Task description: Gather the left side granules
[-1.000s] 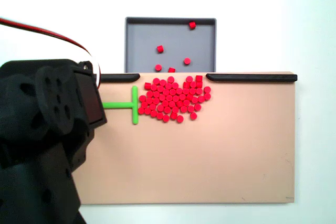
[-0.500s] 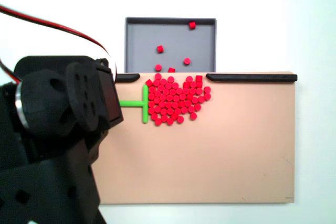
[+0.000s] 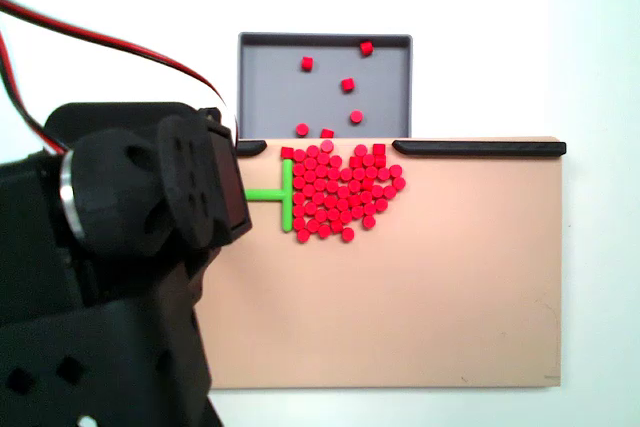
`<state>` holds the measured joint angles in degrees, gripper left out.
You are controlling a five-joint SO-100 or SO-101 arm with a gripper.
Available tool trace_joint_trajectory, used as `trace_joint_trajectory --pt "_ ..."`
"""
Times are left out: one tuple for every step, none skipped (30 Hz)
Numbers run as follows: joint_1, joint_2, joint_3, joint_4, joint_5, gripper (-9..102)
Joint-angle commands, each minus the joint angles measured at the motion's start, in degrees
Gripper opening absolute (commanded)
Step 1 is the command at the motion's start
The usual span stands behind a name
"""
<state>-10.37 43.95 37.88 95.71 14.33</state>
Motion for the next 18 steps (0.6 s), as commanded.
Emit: trace_joint_trajectory --pt "1.0 0.2 -0.6 -0.3 -0.7 0" --pt "1.1 0.2 -0.6 -0.3 -0.8 0" --pt "1.1 0.3 -0.6 -0.3 -0.9 0" --pt "1.2 0.3 -0.6 -0.3 -1.0 0" --pt "1.3 0.3 -0.6 -0.3 -1.1 0" --pt "1.4 0.4 -0.6 -0.3 -1.1 0" --pt "1.5 0.4 -0.6 -0.3 -1.2 0" --pt "1.5 0.4 -0.6 -0.3 -1.3 0" --pt "1.6 0.4 -0.6 -0.3 -1.5 0" --pt "1.6 0.4 -0.6 -0.3 -1.6 0" --pt "1.7 0.4 -0.6 -0.3 -1.7 0" --pt "1.8 0.4 -0.6 -0.3 -1.8 0" --pt "1.8 0.4 -0.6 -0.3 -1.8 0" --pt "1.8 0.4 -0.6 -0.3 -1.9 0" --pt "1.9 0.4 -0.6 -0.3 -2.1 0" --pt "2.0 0.4 -0.6 -0.3 -2.2 0" --pt "2.1 0.4 -0.6 -0.3 -2.3 0" --pt "2.2 0.4 -0.6 -0.3 -2.5 0"
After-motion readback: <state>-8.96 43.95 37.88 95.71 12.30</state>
